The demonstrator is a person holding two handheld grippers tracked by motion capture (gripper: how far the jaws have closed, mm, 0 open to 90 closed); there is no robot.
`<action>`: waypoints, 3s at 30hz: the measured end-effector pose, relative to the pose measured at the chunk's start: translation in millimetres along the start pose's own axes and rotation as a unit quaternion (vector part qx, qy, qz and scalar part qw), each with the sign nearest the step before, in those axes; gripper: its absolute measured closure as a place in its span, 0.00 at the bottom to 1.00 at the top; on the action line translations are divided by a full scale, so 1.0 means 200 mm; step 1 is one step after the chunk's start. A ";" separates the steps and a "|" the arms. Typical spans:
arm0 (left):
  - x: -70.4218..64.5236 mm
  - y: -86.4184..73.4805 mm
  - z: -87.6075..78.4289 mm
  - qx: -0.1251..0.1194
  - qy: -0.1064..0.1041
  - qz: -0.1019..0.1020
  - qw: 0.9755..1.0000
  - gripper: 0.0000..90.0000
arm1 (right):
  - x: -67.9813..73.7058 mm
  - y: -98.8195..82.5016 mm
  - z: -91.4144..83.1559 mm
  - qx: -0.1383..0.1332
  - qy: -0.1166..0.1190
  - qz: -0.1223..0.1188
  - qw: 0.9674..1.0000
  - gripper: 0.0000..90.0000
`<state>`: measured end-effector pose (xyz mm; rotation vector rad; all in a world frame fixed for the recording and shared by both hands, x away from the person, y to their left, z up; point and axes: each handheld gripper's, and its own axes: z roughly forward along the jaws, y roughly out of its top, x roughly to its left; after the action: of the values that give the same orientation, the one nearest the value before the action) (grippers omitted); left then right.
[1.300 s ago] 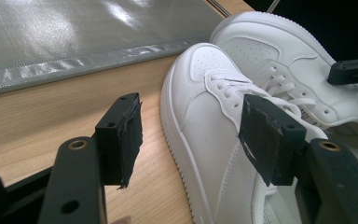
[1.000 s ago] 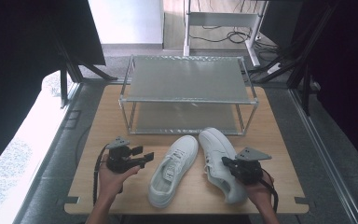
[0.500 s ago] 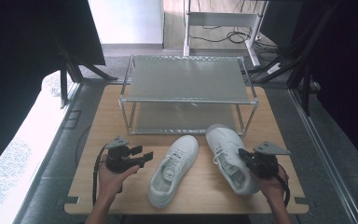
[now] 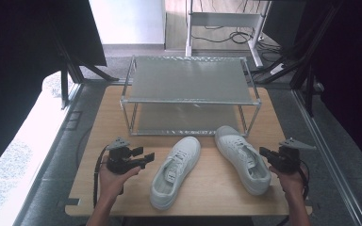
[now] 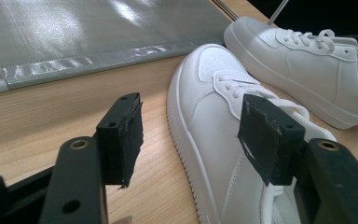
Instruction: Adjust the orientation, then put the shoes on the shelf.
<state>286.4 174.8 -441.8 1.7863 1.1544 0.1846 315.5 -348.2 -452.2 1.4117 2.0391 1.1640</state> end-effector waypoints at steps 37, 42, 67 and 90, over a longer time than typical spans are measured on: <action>0.00 0.00 -0.01 -0.001 -0.006 0.000 1.000 0.44 | 0.46 0.02 -0.11 0.114 0.089 -0.119 0.982 1.00; 0.00 0.00 -0.01 -0.002 -0.007 0.000 1.000 0.44 | 0.42 0.02 -0.12 0.094 0.097 -0.104 0.985 0.93; -0.15 -0.01 0.09 0.022 -0.035 0.038 0.998 0.44 | 0.26 0.04 -0.23 -0.022 0.039 -0.050 0.998 0.72; -0.25 -0.08 0.29 0.084 0.054 0.073 0.992 0.64 | 0.24 0.02 -0.19 -0.020 0.016 -0.042 0.999 0.70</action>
<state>282.4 101.2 -467.6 2.0321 1.1430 0.2795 271.7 -319.8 -420.2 1.2839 2.0639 1.1926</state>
